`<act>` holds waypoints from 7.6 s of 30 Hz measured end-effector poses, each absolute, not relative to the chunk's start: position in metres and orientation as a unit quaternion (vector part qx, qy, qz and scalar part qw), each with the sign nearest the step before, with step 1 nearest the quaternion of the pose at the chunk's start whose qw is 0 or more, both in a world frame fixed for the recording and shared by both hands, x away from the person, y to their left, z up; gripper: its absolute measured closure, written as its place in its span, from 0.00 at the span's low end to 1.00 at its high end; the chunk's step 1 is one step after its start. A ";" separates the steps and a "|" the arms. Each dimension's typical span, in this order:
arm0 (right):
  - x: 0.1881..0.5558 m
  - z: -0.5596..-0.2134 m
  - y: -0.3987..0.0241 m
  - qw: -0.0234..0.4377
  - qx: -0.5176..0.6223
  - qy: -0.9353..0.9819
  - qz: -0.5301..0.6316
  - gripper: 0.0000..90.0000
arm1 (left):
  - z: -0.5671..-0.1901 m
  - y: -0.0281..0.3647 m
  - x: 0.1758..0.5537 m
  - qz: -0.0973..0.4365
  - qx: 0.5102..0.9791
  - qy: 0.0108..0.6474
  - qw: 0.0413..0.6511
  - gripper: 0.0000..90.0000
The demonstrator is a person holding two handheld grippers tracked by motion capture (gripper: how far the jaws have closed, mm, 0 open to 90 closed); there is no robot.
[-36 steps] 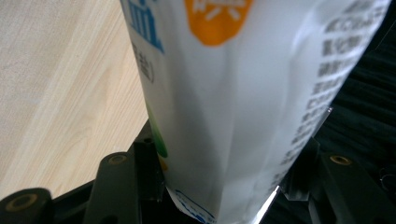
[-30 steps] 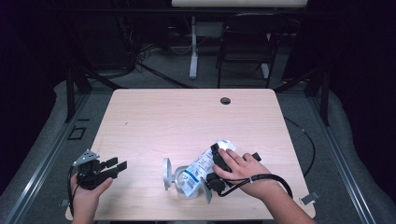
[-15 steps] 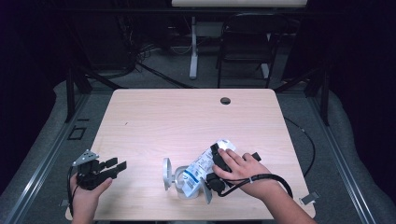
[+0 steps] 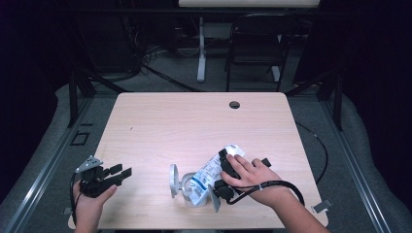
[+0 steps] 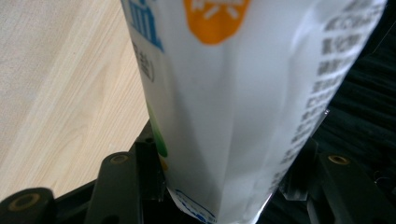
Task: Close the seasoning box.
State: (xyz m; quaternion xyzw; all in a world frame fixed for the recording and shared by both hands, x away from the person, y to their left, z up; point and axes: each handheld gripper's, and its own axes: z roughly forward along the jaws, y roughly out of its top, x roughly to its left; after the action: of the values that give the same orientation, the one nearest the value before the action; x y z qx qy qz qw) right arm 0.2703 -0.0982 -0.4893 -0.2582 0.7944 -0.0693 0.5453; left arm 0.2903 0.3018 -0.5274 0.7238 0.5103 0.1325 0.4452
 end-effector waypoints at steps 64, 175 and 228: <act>0.268 -0.484 -0.095 0.548 -0.263 0.790 -0.080 0.56 | -0.528 0.304 0.290 0.134 0.720 0.514 0.446 0.56; 0.260 -0.471 -0.086 0.564 -0.259 0.780 -0.079 0.66 | -0.531 0.307 0.291 0.131 0.720 0.519 0.442 0.56; 0.261 -0.479 -0.090 0.556 -0.226 0.798 -0.059 0.71 | -0.534 0.307 0.291 0.129 0.718 0.523 0.440 0.56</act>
State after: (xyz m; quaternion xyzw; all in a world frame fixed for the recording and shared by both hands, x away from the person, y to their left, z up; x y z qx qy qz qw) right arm 0.2612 -0.0900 -0.4791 -0.2261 0.7979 -0.0594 0.5556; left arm 0.2914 0.3069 -0.5337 0.7183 0.5234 0.1293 0.4397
